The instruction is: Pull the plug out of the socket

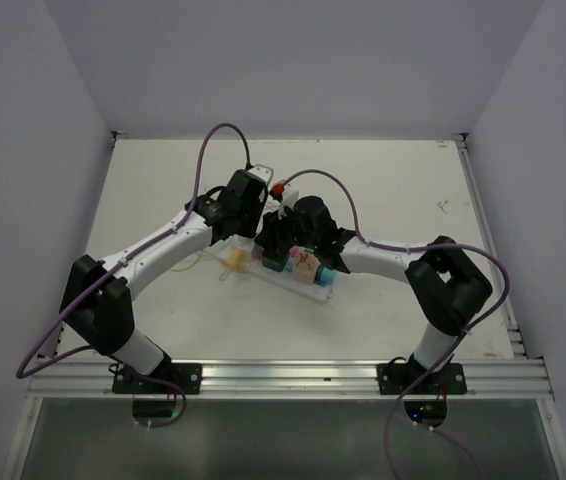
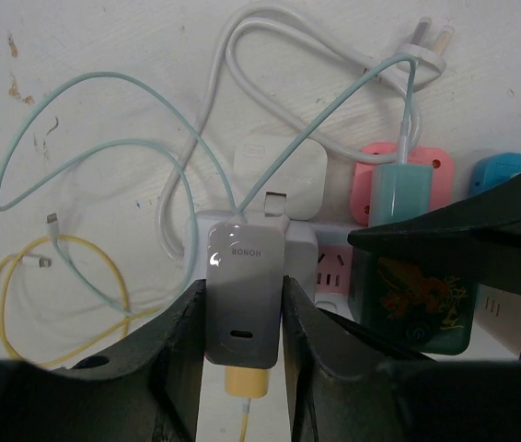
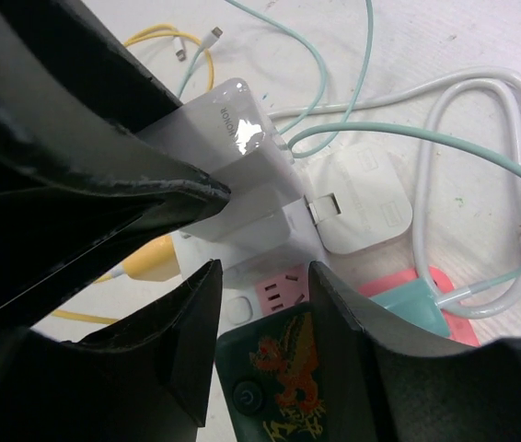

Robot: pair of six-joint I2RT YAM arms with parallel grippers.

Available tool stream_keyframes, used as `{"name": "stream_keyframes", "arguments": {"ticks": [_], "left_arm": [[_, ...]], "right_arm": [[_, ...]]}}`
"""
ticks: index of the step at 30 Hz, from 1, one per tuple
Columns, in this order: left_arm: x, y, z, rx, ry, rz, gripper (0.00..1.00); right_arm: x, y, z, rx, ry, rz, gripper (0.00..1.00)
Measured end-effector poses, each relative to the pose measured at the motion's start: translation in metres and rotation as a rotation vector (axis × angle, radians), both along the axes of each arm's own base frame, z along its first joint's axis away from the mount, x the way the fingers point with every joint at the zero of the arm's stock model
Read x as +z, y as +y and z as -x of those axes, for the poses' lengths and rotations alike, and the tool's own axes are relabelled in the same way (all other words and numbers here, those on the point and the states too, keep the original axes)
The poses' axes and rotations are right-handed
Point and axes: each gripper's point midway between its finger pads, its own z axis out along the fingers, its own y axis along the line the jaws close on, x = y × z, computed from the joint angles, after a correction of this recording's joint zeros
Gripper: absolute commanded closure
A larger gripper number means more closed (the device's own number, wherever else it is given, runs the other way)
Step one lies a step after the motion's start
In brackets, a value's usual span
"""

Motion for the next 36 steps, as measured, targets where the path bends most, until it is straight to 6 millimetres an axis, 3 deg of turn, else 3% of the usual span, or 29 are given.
{"name": "stream_keyframes", "arguments": {"ticks": [12,20,30,32,36], "left_arm": [[0.000,-0.001,0.001,0.002,0.000,0.013,0.92],[0.002,0.000,0.002,0.008,-0.007,0.022,1.00],[0.007,0.008,0.009,0.024,-0.036,0.043,1.00],[0.015,0.009,0.007,0.029,-0.066,0.058,1.00],[0.060,0.003,-0.006,0.044,-0.213,0.152,1.00]], "right_arm": [[-0.016,0.009,-0.009,-0.020,0.022,-0.028,0.58],[-0.016,0.014,-0.011,-0.021,0.013,-0.049,0.65],[-0.017,0.021,-0.006,-0.038,-0.036,-0.035,0.69],[-0.017,0.022,-0.005,-0.051,-0.054,-0.022,0.69],[-0.018,0.021,-0.007,-0.072,-0.072,-0.014,0.69]]}}
